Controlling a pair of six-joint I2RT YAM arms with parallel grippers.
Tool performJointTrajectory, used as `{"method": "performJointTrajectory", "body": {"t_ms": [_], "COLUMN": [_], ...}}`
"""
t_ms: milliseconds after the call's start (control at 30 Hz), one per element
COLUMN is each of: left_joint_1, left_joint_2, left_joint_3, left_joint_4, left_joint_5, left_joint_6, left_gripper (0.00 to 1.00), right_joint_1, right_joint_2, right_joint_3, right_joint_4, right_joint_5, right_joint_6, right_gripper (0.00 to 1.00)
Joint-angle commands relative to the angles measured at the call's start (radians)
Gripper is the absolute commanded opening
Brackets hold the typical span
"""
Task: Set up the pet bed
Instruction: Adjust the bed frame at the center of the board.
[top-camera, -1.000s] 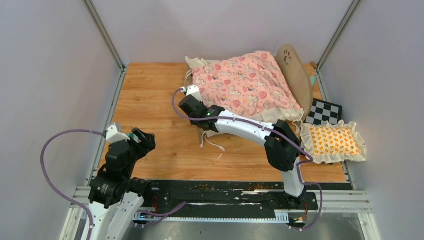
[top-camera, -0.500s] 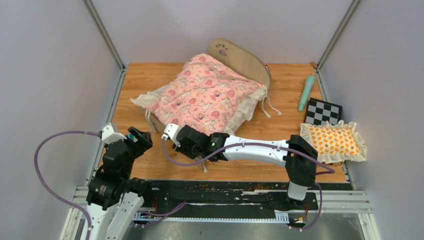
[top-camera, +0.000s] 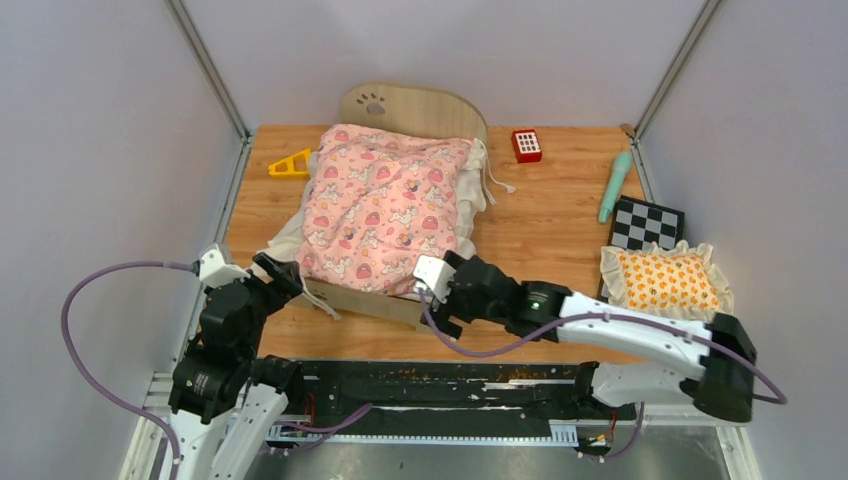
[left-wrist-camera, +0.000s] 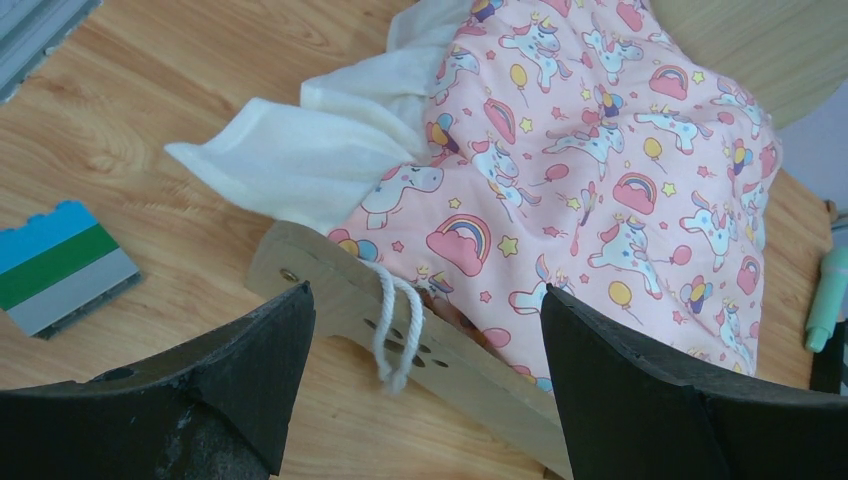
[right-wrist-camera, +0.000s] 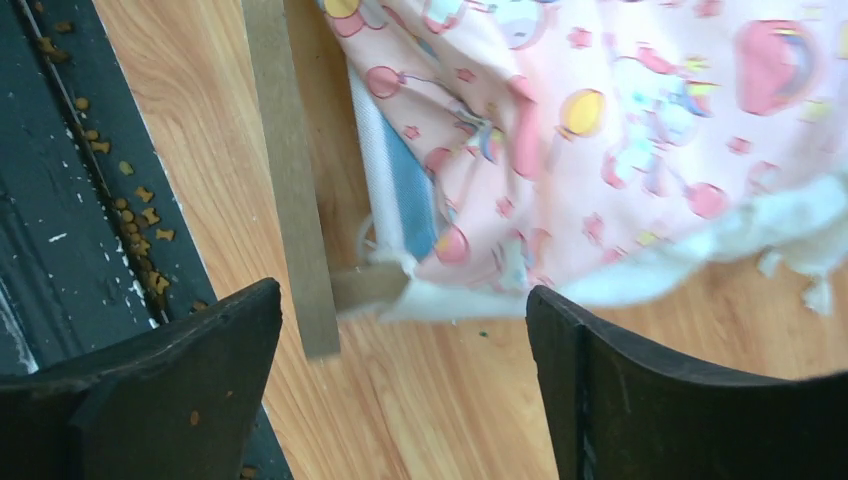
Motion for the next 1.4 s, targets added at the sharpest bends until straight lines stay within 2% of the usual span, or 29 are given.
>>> {"method": "performJointTrajectory", "body": {"t_ms": [0, 100, 233, 367, 567, 767, 933, 1033, 1100, 1167, 1367], "left_joint_1": [0.006, 0.006, 0.006, 0.006, 0.006, 0.006, 0.006, 0.006, 0.006, 0.006, 0.006], "left_joint_2": [0.005, 0.017, 0.026, 0.040, 0.040, 0.037, 0.036, 0.028, 0.023, 0.021, 0.021], "left_joint_3": [0.046, 0.050, 0.050, 0.062, 0.073, 0.060, 0.057, 0.055, 0.049, 0.045, 0.045], "left_joint_4": [0.033, 0.035, 0.038, 0.021, 0.006, 0.011, 0.009, 0.004, 0.005, 0.006, 0.003], "left_joint_5": [-0.005, 0.006, 0.013, 0.011, 0.018, 0.036, 0.050, 0.049, 0.051, 0.055, 0.056], "left_joint_6": [0.033, 0.034, 0.036, 0.038, 0.048, 0.037, 0.035, 0.035, 0.034, 0.032, 0.036], "left_gripper": [0.90, 0.91, 0.91, 0.91, 0.91, 0.91, 0.91, 0.91, 0.91, 0.91, 0.91], "right_joint_1": [0.002, 0.000, -0.001, -0.001, -0.010, -0.113, -0.315, -0.383, -0.417, -0.439, -0.440], "right_joint_2": [-0.210, -0.263, -0.216, -0.193, -0.192, -0.167, -0.113, -0.029, 0.031, 0.091, 0.207], "right_joint_3": [-0.060, -0.038, 0.088, 0.110, 0.060, 0.002, 0.012, 0.062, 0.089, 0.119, 0.185], "right_joint_4": [0.097, 0.087, -0.094, -0.234, -0.290, -0.211, -0.074, -0.036, 0.001, 0.029, 0.070], "right_joint_5": [0.120, 0.299, 0.430, 0.569, 0.625, 0.561, 0.432, 0.371, 0.320, 0.266, 0.219], "right_joint_6": [0.056, 0.250, 0.656, 1.046, 1.254, 1.264, 1.111, 1.025, 0.986, 0.956, 0.903], "right_gripper": [0.95, 0.95, 0.98, 1.00, 1.00, 0.98, 0.87, 0.83, 0.80, 0.82, 0.81]}}
